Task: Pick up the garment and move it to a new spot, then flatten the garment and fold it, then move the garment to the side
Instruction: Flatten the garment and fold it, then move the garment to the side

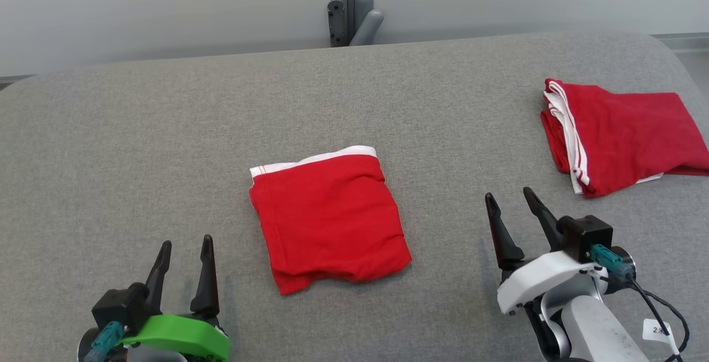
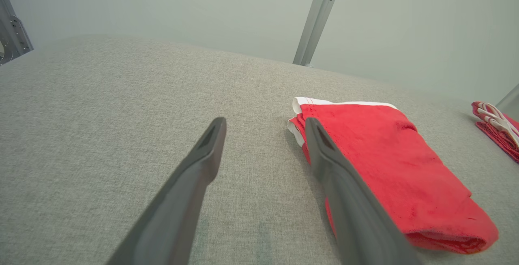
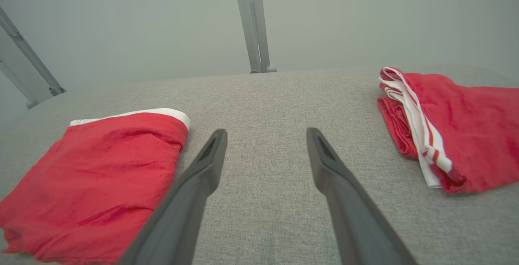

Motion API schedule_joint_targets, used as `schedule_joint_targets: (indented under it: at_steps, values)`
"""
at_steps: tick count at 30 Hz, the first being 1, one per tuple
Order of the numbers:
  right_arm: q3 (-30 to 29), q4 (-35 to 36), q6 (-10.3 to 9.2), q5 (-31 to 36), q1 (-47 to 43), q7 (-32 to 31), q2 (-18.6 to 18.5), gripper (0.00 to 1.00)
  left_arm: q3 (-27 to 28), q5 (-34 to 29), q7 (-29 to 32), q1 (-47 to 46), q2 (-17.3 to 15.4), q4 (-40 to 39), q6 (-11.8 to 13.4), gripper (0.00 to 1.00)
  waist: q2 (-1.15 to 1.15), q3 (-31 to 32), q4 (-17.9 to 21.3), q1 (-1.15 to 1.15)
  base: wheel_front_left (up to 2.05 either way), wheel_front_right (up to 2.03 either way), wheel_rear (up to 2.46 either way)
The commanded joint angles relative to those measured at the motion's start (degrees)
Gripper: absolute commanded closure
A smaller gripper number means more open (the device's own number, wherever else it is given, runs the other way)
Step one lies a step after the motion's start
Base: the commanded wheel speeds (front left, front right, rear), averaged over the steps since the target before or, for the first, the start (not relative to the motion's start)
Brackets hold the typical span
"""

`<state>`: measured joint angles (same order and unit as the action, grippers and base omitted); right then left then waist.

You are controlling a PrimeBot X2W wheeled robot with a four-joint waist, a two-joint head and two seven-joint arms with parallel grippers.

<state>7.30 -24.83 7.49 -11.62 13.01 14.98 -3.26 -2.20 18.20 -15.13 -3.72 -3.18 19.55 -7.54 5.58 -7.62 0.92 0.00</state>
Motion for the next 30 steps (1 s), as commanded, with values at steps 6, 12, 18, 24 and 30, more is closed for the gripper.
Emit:
schedule_joint_targets:
  at_steps: [6, 12, 18, 24, 30]
  values:
    - [-1.1, 0.6, -0.02, 0.7, -1.7, 0.1, 0.2, 0.0, 2.5, -1.7, 0.1, 2.7, 0.1, -0.2, 0.1, 0.0, 0.0, 1.5, 1.0, 0.0, 0.0, 0.0, 0.0]
    - [-1.2, 0.9, -0.02, -0.1, -2.6, 0.1, 0.3, 0.0, 3.2, -1.9, 0.1, 3.8, 0.2, -0.7, 0.1, 0.0, 0.0, 2.0, 1.0, 0.0, 0.0, 0.0, 0.0]
    - [-1.0, 1.1, -0.02, -1.0, -2.4, 0.1, 0.3, 0.0, 2.3, -1.1, 0.1, 2.8, 0.2, -0.9, 0.1, 0.0, 0.0, 1.0, 0.3, 0.0, 0.0, 0.0, 0.0]
    - [2.3, 1.2, -0.02, -5.5, 0.2, 0.1, 0.3, 0.0, 0.7, -0.7, 0.1, 1.2, 0.2, -0.3, 0.1, 0.0, 0.0, -2.4, -2.0, 0.0, 0.0, 0.0, 0.0]
    - [8.9, -3.3, -0.02, -10.7, 5.7, 0.1, 0.3, 0.0, -1.7, -2.0, 0.0, -0.9, 0.2, -0.1, 0.1, 0.0, 0.0, -5.9, -5.3, 0.0, 0.0, 0.0, 0.0]
